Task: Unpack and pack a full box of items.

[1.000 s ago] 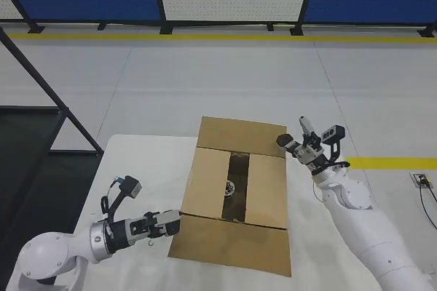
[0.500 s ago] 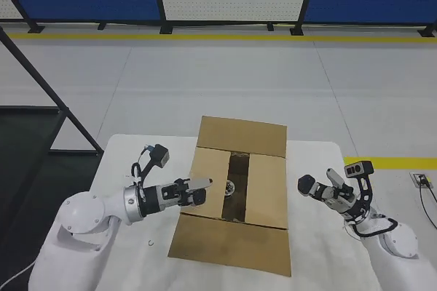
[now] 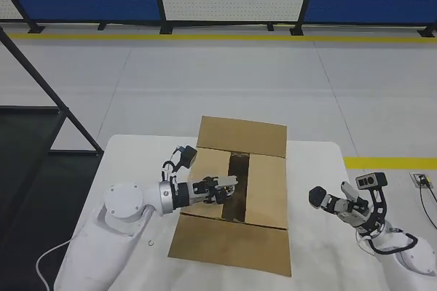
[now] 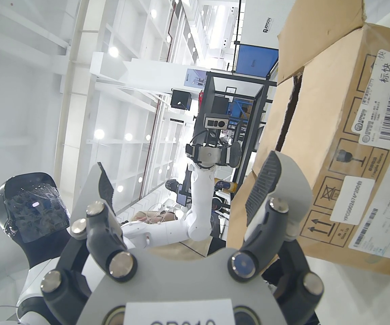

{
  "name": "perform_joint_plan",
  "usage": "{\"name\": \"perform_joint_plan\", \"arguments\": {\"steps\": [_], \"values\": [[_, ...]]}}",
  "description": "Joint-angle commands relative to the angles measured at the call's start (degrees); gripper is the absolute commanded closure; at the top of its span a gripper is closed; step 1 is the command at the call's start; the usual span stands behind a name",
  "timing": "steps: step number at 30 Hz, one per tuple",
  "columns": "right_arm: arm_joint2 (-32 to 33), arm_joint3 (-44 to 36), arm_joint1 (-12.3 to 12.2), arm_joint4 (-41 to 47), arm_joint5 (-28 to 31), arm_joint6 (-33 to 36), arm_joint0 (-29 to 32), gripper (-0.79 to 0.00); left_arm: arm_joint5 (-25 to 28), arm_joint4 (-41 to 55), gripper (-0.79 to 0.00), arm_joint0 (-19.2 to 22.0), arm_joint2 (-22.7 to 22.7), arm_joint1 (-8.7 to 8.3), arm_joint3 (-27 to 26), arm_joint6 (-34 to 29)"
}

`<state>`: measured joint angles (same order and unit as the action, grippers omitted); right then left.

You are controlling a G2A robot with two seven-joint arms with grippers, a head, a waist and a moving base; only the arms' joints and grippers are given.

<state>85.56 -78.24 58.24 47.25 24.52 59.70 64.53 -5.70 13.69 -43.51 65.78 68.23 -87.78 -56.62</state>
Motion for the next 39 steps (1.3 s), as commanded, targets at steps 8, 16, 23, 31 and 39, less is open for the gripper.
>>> {"name": "perform_joint_plan", "arguments": {"steps": [8,16,23,31,39], "values": [[-0.74,-0.34,0.21,-1.22,-2.08,-2.23,-0.29,-0.785,2.54,-2.68,-0.785,-0.29,-3.68,0.65,0.90,4.14],[0.88,0.36,0.00,-0.90,-0.57,2.48,1.80,-0.785,2.75,-5.93,-0.785,5.48,-12.36,3.03,8.75,8.00],[3.10,-0.35,-0.17,0.06,0.87,3.61,4.98,-0.785,5.17,-4.61,-0.785,9.28,-16.97,5.26,14.88,10.03],[4.18,-1.30,-0.16,-0.04,1.35,3.92,6.48,-0.785,9.18,-4.04,-0.785,10.14,-17.86,6.37,15.14,11.95],[4.17,-1.25,-0.03,0.08,1.76,5.21,6.23,-0.785,10.31,-4.57,-0.785,7.41,-15.86,6.02,7.26,13.10]]}}
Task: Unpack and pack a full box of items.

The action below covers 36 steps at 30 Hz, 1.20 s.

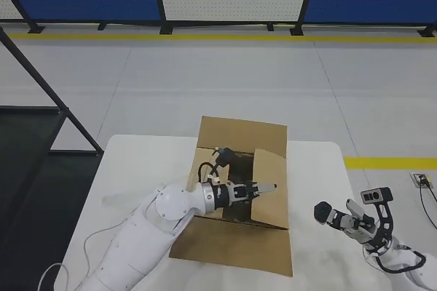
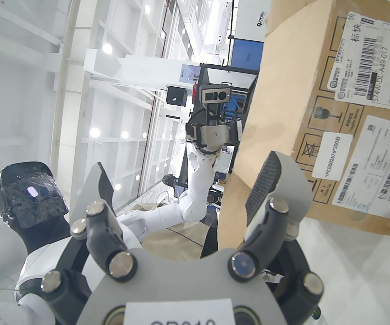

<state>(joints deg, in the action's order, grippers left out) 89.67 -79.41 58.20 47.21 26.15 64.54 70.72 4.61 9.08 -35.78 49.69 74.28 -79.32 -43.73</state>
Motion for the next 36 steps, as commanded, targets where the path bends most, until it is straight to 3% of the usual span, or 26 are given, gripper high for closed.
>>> {"name": "perform_joint_plan", "arguments": {"steps": [1,6,11,21,36], "values": [[0.18,-0.23,0.00,0.26,0.47,0.98,0.12,-0.785,-0.12,-0.28,-0.785,-0.53,0.40,-0.04,-2.37,0.62],[1.55,-1.07,-0.12,3.75,3.20,8.08,1.46,-0.785,-1.28,-1.07,-0.785,0.15,-0.32,0.54,-5.95,2.79],[3.77,-4.11,-0.24,6.49,2.64,10.97,4.21,-0.785,-2.83,-0.31,-0.785,3.36,-3.36,2.18,-4.72,4.75],[9.97,-7.11,0.59,9.89,5.56,8.04,13.00,-0.785,-2.85,2.37,-0.785,10.35,-12.03,7.15,4.80,6.73],[11.00,-8.27,2.84,11.70,11.06,2.54,15.60,-0.785,2.12,6.82,-0.785,13.36,-20.05,15.39,20.67,13.21]]}}
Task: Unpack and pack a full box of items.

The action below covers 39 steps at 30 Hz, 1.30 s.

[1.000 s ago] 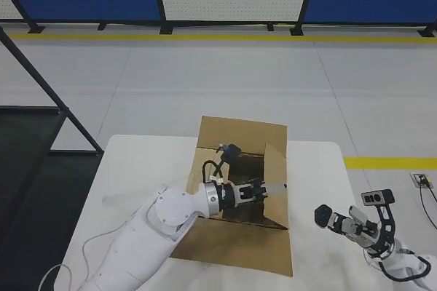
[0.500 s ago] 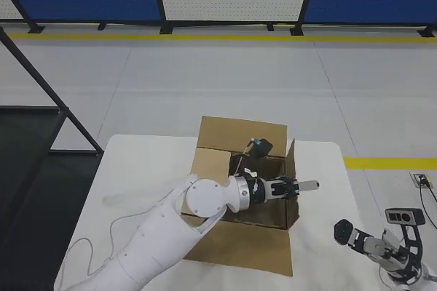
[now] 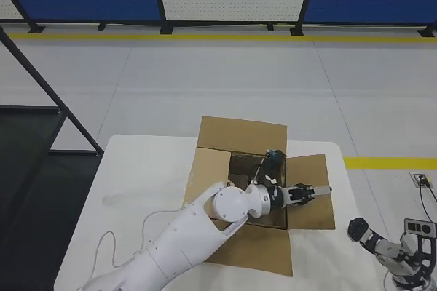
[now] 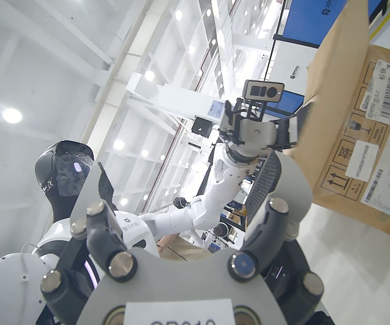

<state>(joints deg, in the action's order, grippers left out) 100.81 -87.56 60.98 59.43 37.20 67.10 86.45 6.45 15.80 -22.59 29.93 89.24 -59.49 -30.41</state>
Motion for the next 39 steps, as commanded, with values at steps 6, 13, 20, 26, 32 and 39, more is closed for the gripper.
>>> {"name": "perform_joint_plan", "arguments": {"steps": [6,13,20,26,32,39], "values": [[-2.26,2.53,0.40,-7.94,1.28,-2.00,-2.88,-0.785,2.42,0.60,-0.785,1.01,-0.16,2.26,4.50,-0.92],[-5.36,5.19,0.68,-15.72,-0.21,-6.78,-6.82,-0.785,4.03,1.12,-0.785,0.54,2.46,2.58,5.73,-2.40],[-6.50,6.61,0.83,-22.05,-1.30,-12.16,-8.17,-0.785,6.17,-1.08,-0.785,-1.44,7.48,1.14,0.79,-1.68],[-7.71,8.21,0.98,-23.77,-2.33,-14.09,-9.47,-0.785,6.04,-9.55,-0.785,-8.71,19.14,-3.51,-13.75,1.41],[-9.00,10.23,1.07,-24.03,-3.15,-13.29,-11.07,-0.785,1.51,-16.20,-0.785,-23.53,36.05,-8.46,-35.27,-0.41],[-11.84,13.26,1.56,-21.87,-2.93,-11.98,-12.91,-0.785,-1.12,-17.51,-0.785,-37.53,49.23,-11.01,-50.38,-2.10]]}}
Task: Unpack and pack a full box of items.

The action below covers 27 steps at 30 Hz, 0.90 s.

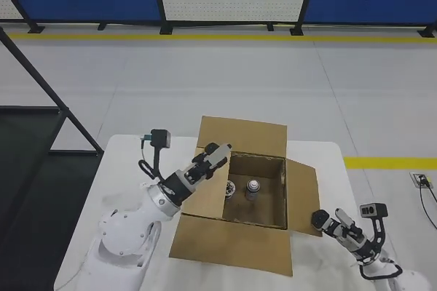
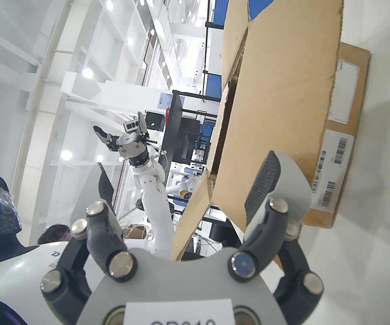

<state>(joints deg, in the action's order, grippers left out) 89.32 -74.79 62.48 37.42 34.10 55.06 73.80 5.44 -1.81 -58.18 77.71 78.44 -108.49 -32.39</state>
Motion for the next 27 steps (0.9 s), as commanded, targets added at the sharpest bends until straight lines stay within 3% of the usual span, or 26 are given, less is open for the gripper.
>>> {"name": "perform_joint_plan", "arguments": {"steps": [1,5,19,27], "values": [[-0.78,0.96,0.15,0.42,0.31,0.22,-0.61,-0.785,-0.39,0.02,-0.785,-3.35,2.58,-0.41,-2.39,-0.37],[-2.28,2.62,0.48,1.75,0.57,0.95,-2.00,-0.785,-1.35,1.10,-0.785,-7.26,5.58,-0.95,-4.48,-0.81],[-6.55,7.78,1.54,3.18,1.02,1.56,-5.39,-0.785,-1.35,1.10,-0.785,-7.26,5.58,-0.95,-4.48,-0.81],[-4.40,3.78,1.32,3.68,3.46,1.17,-4.15,-0.785,-1.35,1.10,-0.785,-7.26,5.58,-0.95,-4.48,-0.81]]}}
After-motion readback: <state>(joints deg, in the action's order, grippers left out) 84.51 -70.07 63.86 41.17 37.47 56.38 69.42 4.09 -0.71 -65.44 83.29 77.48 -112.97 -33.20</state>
